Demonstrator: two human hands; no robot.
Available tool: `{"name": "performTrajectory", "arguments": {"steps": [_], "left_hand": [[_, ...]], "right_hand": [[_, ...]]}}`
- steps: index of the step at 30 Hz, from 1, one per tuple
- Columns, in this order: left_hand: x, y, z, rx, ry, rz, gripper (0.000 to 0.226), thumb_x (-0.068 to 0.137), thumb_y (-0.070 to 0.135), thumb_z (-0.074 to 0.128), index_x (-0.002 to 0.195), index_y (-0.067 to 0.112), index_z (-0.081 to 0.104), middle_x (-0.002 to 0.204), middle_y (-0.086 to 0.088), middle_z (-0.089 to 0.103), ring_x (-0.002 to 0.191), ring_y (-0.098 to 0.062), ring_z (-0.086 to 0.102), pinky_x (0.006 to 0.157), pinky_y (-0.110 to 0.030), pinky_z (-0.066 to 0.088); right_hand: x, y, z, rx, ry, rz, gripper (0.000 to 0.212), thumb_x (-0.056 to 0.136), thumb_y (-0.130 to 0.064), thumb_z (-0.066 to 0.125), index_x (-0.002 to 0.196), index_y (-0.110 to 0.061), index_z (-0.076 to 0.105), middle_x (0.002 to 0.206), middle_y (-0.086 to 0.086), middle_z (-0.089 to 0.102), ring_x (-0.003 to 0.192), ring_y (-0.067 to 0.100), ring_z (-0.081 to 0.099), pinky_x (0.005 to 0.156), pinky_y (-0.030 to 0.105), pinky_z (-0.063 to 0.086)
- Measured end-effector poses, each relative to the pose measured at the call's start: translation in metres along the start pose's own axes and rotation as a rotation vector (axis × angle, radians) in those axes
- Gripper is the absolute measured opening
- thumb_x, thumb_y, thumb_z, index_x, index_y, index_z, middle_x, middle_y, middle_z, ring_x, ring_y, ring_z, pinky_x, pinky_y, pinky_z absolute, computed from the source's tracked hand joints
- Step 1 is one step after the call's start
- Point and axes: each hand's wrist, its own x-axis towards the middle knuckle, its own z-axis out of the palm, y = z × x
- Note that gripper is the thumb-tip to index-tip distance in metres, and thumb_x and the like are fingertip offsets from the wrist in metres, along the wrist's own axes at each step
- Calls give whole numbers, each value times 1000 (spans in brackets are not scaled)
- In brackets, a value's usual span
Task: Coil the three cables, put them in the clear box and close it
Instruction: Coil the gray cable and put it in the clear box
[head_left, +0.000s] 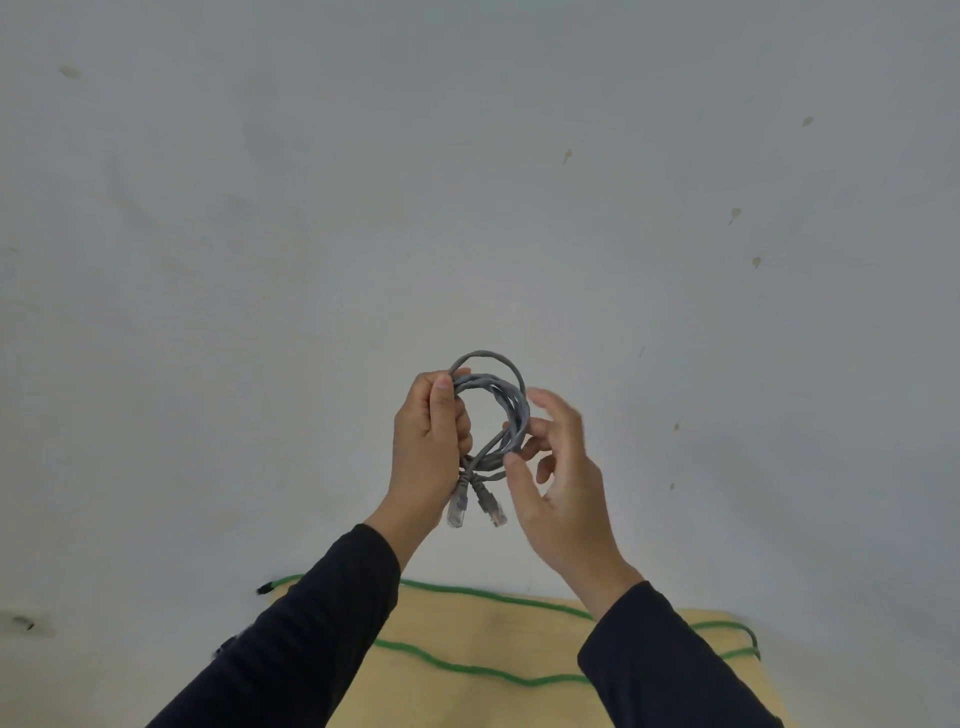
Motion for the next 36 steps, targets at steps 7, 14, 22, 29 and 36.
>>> {"name": "performTrajectory", "arguments": {"steps": [7,14,22,29,36], "left_hand": [[-3,-3,-3,-22,16,-32,29,101,23,32,95,13,59,55,10,34,46,-5,32,42,-15,33],[-5,-5,-10,12,-34,-28,28,100,23,32,98,11,58,55,10,36,46,-5,34,42,-16,33],[-10,-14,-23,44,-55,-31,29,100,24,32,97,9,57,56,8,36,47,-4,34,43,-16,33],[-28,-32,-44,46,-136,-80,30,100,22,31,101,4,55,58,6,33,48,-6,31,43,-17,31],[-70,-71,-81,247,-104,-268,27,99,26,37,97,21,64,63,4,51,51,-6,49,51,-21,43]], "right_hand": [[4,18,0,-536,-25,-358,25,90,-26,50,112,-31,62,88,7,51,83,16,45,67,14,39],[8,14,9,-564,46,-469,10,82,-19,62,80,-21,71,82,-4,30,69,21,45,49,31,43],[2,19,12,-164,-46,-244,17,86,-36,56,99,-36,67,116,-13,37,105,18,41,94,19,35],[-18,22,38,66,-120,200,39,98,-24,35,136,-37,36,94,-2,65,81,1,58,72,8,46],[-71,32,74,29,16,448,30,98,-23,39,121,-31,57,73,-2,60,58,2,52,57,18,48]]}}
